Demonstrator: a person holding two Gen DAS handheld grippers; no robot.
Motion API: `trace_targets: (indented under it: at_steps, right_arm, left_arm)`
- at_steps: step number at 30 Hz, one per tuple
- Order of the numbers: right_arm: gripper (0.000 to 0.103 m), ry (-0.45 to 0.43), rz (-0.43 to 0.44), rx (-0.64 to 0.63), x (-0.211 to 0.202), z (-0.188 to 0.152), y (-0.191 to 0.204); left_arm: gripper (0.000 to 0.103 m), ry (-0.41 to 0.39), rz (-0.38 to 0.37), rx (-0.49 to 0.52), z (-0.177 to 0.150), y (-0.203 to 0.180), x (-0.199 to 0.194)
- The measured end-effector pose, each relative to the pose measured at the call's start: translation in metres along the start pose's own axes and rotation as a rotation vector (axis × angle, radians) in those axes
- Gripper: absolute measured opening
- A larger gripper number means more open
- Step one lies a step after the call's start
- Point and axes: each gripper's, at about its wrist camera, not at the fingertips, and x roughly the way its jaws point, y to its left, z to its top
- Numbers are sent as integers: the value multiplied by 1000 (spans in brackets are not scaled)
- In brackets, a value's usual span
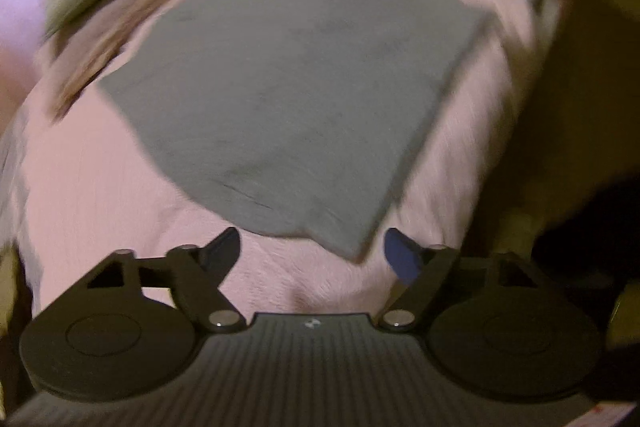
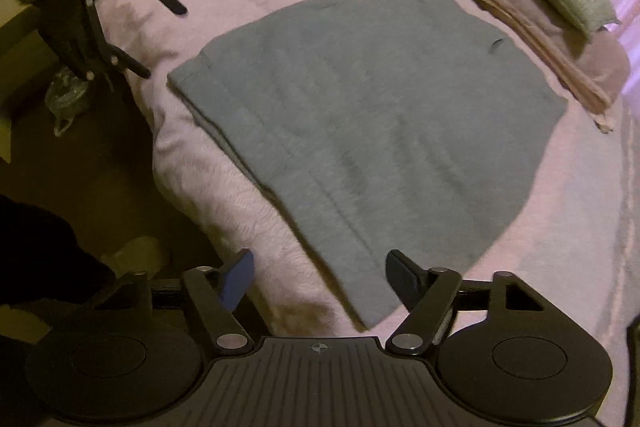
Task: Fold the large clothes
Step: 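Grasp the sweatshirt side edge with both grippers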
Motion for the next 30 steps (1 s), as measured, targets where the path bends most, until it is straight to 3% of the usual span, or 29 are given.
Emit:
trace_targets:
  at_steps: [5, 12, 15, 17, 19, 21, 23, 27, 30]
  right_arm:
    - [64, 12, -4, -60, 30, -9, -3]
    - [64, 24, -32, -150, 47, -19, -7]
    - [64, 29, -45, -169, 46, -23, -10]
    - [64, 40, -50, -190, 48, -26, -11]
    - [64, 42, -56, -215, 50, -28, -10]
    - [64, 32, -57, -243, 54, -29, -8]
    - [64, 17, -57, -265, 58, -28, -8]
    - [64, -16, -77, -330, 67, -27, -5]
    - [61, -17, -93, -384, 76, -30, -2]
  left_arm:
    - [53, -10, 30, 278, -22, -26, 41]
    - [53, -109, 78, 603, -40, -40, 56]
    - [51, -162, 76, 687, -44, -43, 56]
    - [42, -181, 44, 716, -44, -42, 54]
    - [25, -169, -18, 682, -40, -37, 53]
    - [17, -154, -73, 575, -27, -26, 48]
    - [15, -141, -143, 409, -12, -9, 42]
    - [12, -116, -263, -80, 18, 49, 36]
    - [11, -134, -280, -246, 30, 80, 35]
